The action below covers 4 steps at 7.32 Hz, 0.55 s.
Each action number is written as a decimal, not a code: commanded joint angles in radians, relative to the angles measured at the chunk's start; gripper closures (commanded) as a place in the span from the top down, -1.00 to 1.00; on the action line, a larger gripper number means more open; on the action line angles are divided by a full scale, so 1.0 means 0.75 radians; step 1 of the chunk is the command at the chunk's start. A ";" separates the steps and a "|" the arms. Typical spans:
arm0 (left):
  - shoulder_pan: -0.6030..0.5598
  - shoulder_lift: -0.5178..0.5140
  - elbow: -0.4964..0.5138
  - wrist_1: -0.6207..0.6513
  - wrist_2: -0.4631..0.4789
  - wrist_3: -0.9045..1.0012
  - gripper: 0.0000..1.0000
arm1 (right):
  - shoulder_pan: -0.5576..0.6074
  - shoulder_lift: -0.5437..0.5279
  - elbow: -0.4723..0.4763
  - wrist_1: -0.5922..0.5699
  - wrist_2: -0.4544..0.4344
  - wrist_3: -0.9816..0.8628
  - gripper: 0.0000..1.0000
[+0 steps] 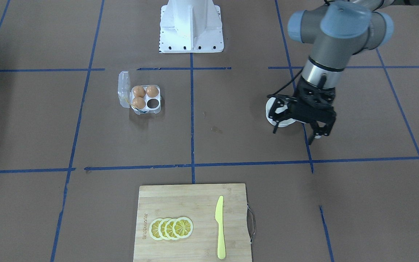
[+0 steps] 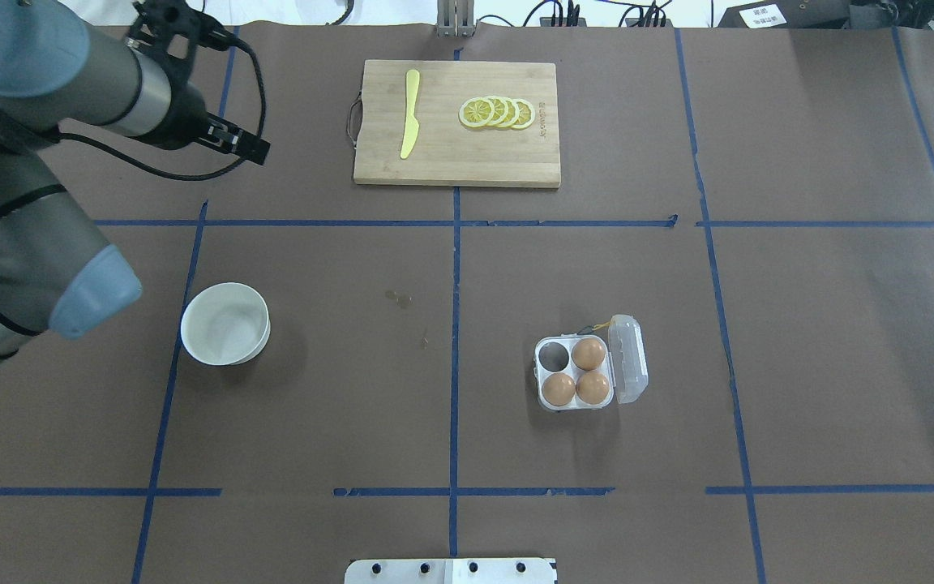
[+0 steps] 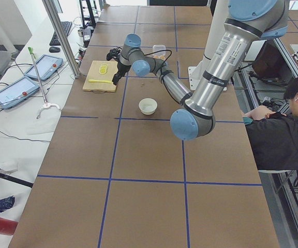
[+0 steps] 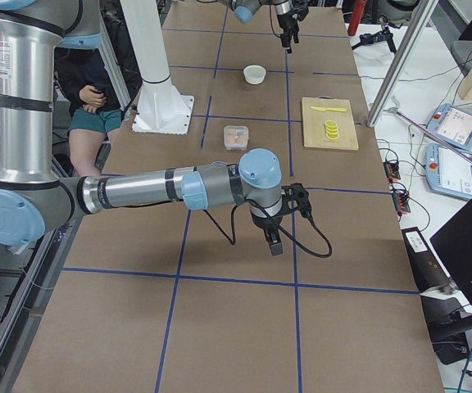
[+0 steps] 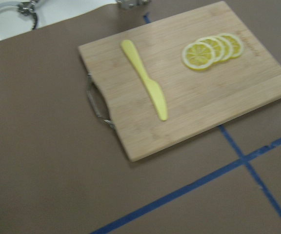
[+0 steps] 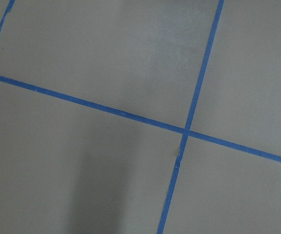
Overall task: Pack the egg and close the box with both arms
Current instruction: 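Raise the left gripper and withdraw it off the table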
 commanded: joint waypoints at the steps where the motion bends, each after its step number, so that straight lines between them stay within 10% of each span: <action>1: -0.176 0.119 0.054 0.035 -0.040 0.036 1.00 | 0.000 0.001 -0.001 0.000 0.002 0.005 1.00; 4: -0.389 0.227 0.265 0.047 -0.379 0.271 1.00 | 0.000 0.003 -0.001 0.000 0.000 0.003 1.00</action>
